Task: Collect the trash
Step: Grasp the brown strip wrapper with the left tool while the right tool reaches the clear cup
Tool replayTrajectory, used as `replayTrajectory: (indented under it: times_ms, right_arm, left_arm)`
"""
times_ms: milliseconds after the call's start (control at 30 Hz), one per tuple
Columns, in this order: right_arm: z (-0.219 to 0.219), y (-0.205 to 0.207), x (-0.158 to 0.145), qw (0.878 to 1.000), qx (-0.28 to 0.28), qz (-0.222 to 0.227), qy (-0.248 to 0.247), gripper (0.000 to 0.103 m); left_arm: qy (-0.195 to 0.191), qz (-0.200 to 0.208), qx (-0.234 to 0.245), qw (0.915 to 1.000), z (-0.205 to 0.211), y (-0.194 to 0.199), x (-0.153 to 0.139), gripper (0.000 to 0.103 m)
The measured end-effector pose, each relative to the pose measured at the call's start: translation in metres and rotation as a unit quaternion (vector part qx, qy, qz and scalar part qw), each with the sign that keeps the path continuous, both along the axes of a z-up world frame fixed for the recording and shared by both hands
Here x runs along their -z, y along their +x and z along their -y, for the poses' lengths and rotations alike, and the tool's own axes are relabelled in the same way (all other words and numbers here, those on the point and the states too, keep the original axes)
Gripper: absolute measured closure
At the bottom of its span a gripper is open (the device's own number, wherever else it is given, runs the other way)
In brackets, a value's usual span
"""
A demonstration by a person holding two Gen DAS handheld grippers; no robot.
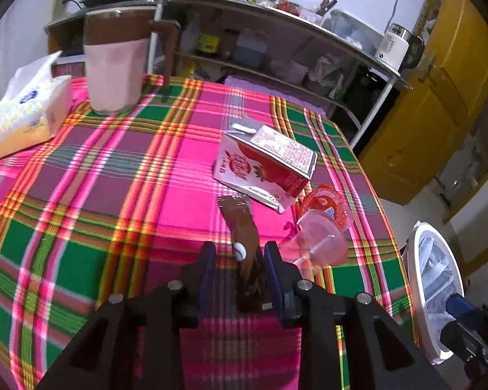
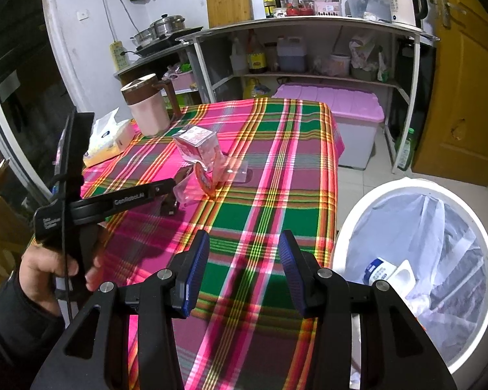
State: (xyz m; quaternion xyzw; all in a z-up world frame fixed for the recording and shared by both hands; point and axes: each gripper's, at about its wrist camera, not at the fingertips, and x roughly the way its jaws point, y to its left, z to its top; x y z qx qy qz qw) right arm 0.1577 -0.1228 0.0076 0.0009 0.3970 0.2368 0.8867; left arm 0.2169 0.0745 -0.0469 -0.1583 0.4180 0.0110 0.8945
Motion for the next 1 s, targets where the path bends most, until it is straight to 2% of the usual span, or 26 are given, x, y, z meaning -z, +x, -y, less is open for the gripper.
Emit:
replayTrajectory:
  times_ms: [167, 233, 267, 333, 800, 933, 1000]
  right_arm:
    - [0.0, 0.006, 0.002, 1.0, 0.004, -0.004, -0.001, 0.057]
    - [-0.002, 0.008, 0.002, 1.0, 0.003, -0.005, -0.003, 0.057]
    - [-0.003, 0.009, 0.002, 1.0, 0.002, -0.005, -0.004, 0.057]
    - [-0.008, 0.011, 0.003, 1.0, -0.003, -0.006, -0.004, 0.057]
    - [-0.064, 0.034, 0.016, 0.998, -0.066, -0.01, -0.02, 0.057]
    - [-0.082, 0.04, 0.025, 0.996, -0.083, -0.002, -0.045, 0.044]
    - [-0.088, 0.042, 0.028, 0.995, -0.088, 0.002, -0.055, 0.044]
  left_arm:
    - [0.033, 0.001, 0.011, 0.9994, 0.01, 0.007, 0.003, 0.072]
    - [0.043, 0.002, 0.013, 0.999, 0.012, 0.006, 0.003, 0.079]
    - [0.043, 0.002, 0.013, 0.999, 0.011, 0.005, 0.003, 0.084]
    - [0.034, 0.003, 0.014, 0.9993, 0.007, 0.0, 0.003, 0.085]
    - [0.028, 0.021, 0.009, 0.9993, -0.022, -0.045, -0.007, 0.086]
    - [0.022, 0.028, 0.01, 0.9993, -0.029, -0.054, -0.01, 0.086]
    - [0.02, 0.03, 0.008, 0.9993, -0.032, -0.056, -0.011, 0.086]
